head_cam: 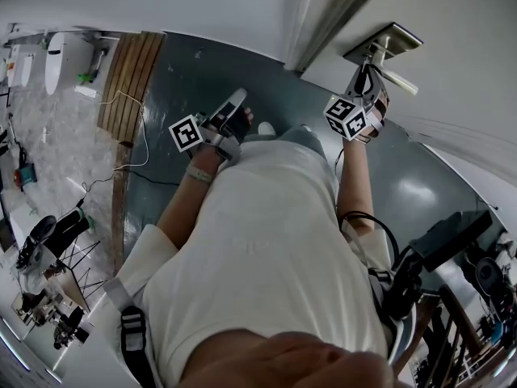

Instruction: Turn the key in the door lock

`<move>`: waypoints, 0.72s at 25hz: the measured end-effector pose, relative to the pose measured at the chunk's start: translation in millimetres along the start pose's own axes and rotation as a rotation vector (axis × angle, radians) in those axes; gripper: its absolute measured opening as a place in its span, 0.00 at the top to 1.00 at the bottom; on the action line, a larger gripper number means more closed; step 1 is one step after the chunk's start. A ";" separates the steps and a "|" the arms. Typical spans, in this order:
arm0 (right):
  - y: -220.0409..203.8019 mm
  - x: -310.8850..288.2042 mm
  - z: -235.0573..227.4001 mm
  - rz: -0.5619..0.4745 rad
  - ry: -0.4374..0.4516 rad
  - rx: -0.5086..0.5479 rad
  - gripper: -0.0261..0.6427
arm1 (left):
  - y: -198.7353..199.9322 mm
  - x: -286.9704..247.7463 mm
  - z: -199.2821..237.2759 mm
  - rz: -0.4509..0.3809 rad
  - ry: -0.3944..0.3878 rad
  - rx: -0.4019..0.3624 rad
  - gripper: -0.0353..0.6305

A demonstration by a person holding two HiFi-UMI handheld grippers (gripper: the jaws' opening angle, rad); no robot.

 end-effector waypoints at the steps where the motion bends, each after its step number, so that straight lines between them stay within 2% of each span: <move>1: 0.0 0.0 -0.2 -0.007 0.008 -0.034 0.87 | 0.4 -0.1 0.3 0.000 0.001 0.001 0.94; 16: -10.6 1.4 -10.8 -0.128 0.141 -0.625 0.88 | 0.7 -3.9 0.9 -0.002 -0.002 0.019 0.94; 18: -11.8 0.7 -12.0 -0.161 0.170 -0.752 0.88 | 2.2 -4.3 0.9 -0.002 -0.002 0.018 0.94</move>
Point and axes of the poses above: the fingertips, and each gripper's own axes: x backward along the fingers, z to its left, y out of its top, the point moved 2 cm from there along x, backward along the fingers, and after that the axes turned 10 degrees about y, right-handed, at the moved point
